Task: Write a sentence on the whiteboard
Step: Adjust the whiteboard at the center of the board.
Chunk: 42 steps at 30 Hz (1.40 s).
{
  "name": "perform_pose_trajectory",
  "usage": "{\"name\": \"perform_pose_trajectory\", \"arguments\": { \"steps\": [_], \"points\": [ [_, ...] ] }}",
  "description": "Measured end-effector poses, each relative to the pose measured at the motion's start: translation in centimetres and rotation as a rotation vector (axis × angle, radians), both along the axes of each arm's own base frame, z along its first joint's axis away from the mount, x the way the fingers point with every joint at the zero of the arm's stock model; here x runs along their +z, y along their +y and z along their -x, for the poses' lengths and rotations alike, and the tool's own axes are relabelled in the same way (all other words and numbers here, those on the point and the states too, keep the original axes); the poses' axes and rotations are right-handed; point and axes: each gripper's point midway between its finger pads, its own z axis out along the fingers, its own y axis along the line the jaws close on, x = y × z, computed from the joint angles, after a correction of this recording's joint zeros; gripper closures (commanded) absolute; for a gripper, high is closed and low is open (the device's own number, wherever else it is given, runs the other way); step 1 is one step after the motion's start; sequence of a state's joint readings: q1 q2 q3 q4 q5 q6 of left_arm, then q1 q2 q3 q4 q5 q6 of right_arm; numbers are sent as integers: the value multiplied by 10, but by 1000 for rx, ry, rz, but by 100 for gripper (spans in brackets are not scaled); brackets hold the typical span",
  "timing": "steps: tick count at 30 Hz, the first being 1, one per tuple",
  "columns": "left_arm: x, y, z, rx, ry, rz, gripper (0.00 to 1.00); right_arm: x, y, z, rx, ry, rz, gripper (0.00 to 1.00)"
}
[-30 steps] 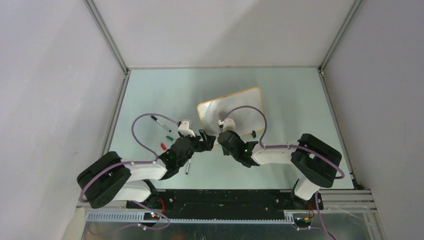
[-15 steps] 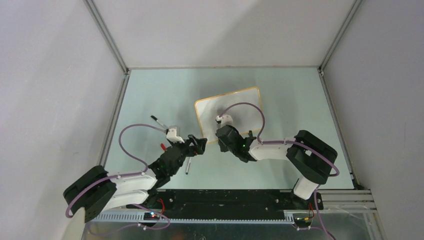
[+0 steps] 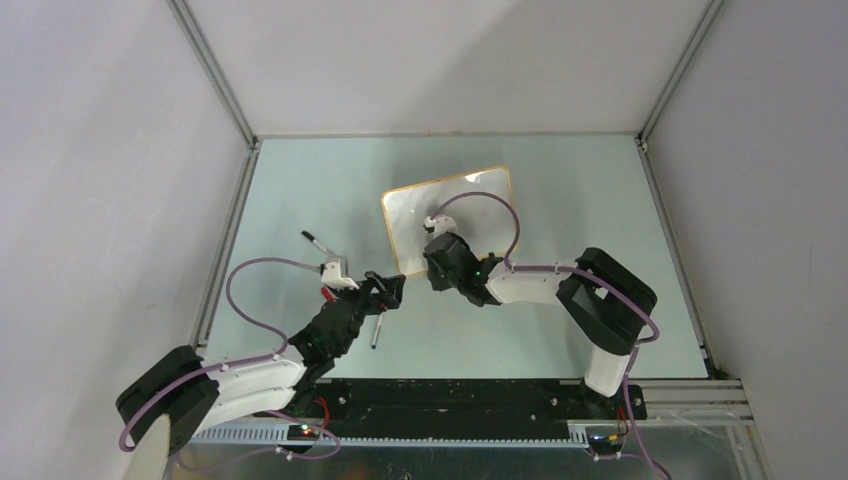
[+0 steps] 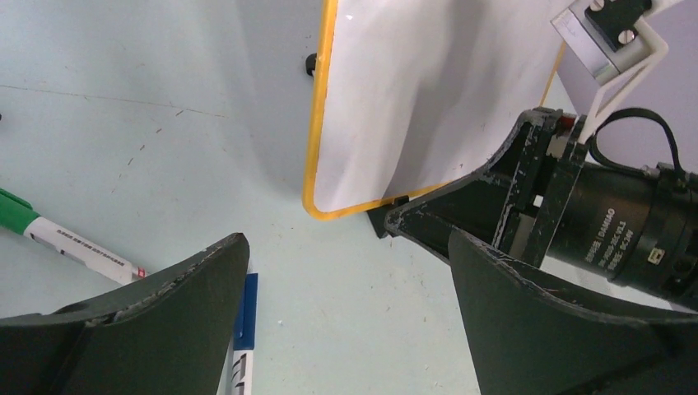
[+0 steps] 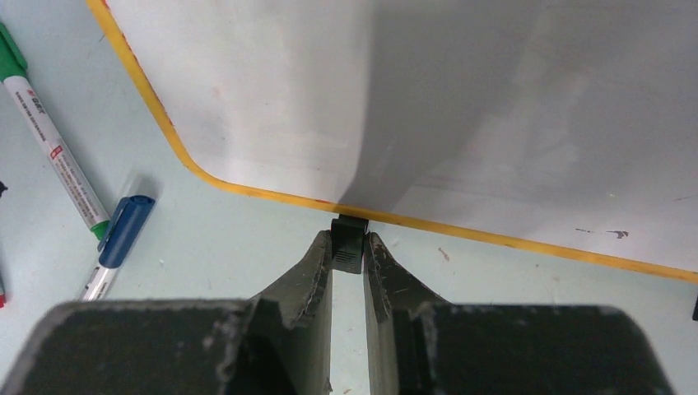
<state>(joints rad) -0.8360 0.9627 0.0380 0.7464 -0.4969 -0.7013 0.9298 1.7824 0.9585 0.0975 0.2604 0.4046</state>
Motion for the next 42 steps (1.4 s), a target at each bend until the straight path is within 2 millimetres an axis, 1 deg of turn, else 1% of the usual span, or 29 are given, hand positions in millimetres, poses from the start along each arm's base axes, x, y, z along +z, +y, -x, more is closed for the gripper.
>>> {"name": "perform_pose_trajectory", "arguments": {
  "steps": [6, 8, 9, 11, 13, 16, 18, 19, 20, 22, 24, 25, 27, 29, 30, 32, 34, 36, 39, 42],
  "points": [
    [-5, 2, 0, 8, 16, -11, 3, 0, -1, -15, 0, 15, 2, 100],
    [-9, 2, 1, 8, 25, -21, 3, 1, -2, -22, -6, 19, 1, 84],
    [-10, 2, 1, 8, 28, -24, 3, 1, -3, -24, -10, 20, 1, 69],
    [-11, 2, 1, 8, 31, -27, 3, 1, -6, -28, -20, 22, 3, 58],
    [-11, 2, 1, 9, 31, -28, 2, 0, -9, -29, -22, 16, 20, 53],
    [-11, 2, 1, 9, 31, -28, 1, -1, -10, -27, -18, 2, 47, 51],
    [-11, 3, 1, 9, 30, -28, 1, -2, -9, -22, 3, -10, 65, 49],
    [-11, 3, 1, 9, 31, -28, 1, -2, -9, -19, 11, -13, 72, 46],
    [-11, 3, 1, 10, 32, -29, 1, -3, -11, -16, 23, -20, 81, 43],
    [-11, 4, 2, 11, 34, -33, 1, 0, -17, -7, 41, -33, 89, 42],
    [-11, 6, 2, 16, 35, -35, 1, 9, -25, -1, 48, -49, 80, 41],
    [-10, 6, 2, 17, 35, -35, 1, 16, -29, 0, 45, -61, 66, 40],
    [-10, 7, 3, 18, 37, -38, 1, 35, -33, 1, 39, -99, 25, 34],
    [-9, 8, 3, 21, 40, -42, 1, 61, -36, -1, 24, -166, -36, 24],
    [-8, 9, 3, 22, 41, -44, 1, 69, -37, -1, 20, -191, -61, 13],
    [-5, 8, 2, 24, 41, -45, 1, 82, -42, 2, 10, -236, -106, 6],
    [-1, 8, 2, 24, 39, -44, 1, 84, -48, 6, 4, -259, -130, 5],
    [3, 7, 1, 26, 39, -45, 1, 82, -57, 8, -8, -262, -134, 5],
    [8, 10, -1, 45, 42, -54, 0, 82, -70, 2, -50, -270, -148, 6],
    [15, 18, -1, 81, 33, -55, 1, 86, -79, -4, -95, -283, -175, 8]
  ]
}}
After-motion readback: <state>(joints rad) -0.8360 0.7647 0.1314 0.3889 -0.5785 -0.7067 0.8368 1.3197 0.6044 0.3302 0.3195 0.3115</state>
